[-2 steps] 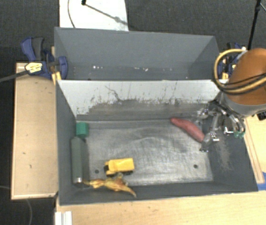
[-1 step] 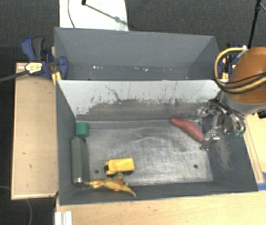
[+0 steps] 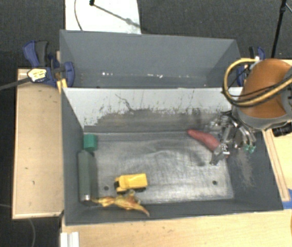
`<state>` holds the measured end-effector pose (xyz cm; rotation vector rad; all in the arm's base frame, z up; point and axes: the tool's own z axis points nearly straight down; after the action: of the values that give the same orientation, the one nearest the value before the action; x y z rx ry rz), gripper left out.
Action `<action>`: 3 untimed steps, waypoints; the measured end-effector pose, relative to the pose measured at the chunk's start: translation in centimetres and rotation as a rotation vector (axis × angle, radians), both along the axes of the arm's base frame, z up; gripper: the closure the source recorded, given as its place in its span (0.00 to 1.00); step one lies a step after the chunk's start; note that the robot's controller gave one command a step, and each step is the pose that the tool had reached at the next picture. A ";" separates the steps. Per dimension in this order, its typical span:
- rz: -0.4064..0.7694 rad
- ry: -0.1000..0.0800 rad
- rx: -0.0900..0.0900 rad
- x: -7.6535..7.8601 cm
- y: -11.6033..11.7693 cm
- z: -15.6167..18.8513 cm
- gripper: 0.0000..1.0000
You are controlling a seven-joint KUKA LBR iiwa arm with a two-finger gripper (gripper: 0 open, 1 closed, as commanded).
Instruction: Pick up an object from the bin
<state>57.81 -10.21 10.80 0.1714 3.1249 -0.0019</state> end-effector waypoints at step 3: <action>-0.078 0.009 0.002 0.5 -1.5 -3.7 0.00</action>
Offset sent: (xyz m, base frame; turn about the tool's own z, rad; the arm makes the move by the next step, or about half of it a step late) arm -0.0060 -0.0045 -0.0380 0.1973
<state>58.31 -11.73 7.15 0.2942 3.1245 -0.0007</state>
